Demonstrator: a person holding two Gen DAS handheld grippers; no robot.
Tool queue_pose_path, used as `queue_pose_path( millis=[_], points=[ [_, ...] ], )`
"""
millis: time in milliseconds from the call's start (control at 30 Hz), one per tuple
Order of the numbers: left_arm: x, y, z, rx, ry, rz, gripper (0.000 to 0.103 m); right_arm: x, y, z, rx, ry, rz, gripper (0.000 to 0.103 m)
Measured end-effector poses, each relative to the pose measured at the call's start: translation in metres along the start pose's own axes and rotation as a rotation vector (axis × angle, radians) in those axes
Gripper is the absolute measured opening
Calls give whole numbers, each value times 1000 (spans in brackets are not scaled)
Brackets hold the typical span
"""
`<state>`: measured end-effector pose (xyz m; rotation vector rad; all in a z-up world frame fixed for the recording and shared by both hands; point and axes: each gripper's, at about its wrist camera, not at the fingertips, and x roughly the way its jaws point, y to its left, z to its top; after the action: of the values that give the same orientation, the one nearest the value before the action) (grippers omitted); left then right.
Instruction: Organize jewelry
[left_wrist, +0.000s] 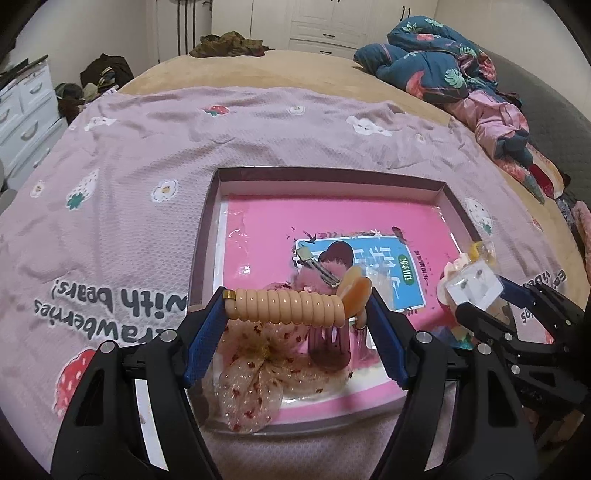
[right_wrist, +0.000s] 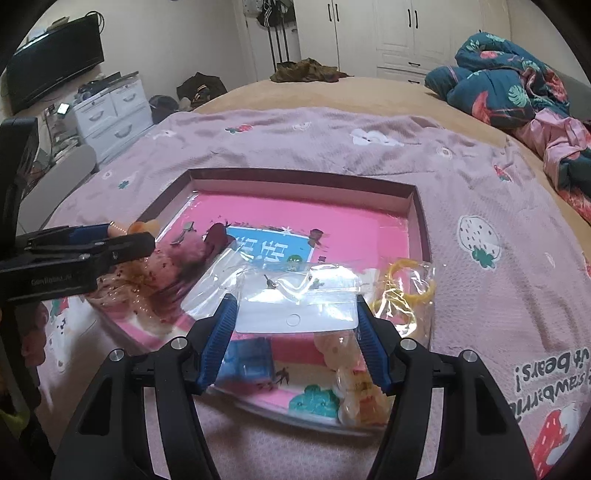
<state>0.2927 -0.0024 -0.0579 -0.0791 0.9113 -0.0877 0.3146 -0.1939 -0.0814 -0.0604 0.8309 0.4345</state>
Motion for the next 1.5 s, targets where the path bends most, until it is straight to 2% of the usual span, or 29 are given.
queue_pose_path(
  millis=[233,533,600,667,967,1100,1267,1500],
  points=[
    [10,3,-2,-1,21,6,65,13,2,1,-1,21,-6,65],
    [4,3,-5,4,22,2,68,5,5,-4,-8,19,-7,75],
    [-1,2,-5,3,12,-1,75,-4,6,-6,-6,8,-12,78],
    [-10,0,-6,5,-4,-5,78,-14,5,-9,-1,-5,-14,82],
    [-68,-9,-20,1,-93,-11,87,-74,2,-26,27,-96,-58,96],
    [-95,-14,-34,1,-134,-9,93,-103,3,-35,39,-137,-67,97],
    [-121,-20,-53,6,-158,-17,93,-137,10,-46,33,-184,-73,99],
    [-144,-26,-84,11,-170,-14,94,-163,22,-65,26,-205,-69,99]
  ],
)
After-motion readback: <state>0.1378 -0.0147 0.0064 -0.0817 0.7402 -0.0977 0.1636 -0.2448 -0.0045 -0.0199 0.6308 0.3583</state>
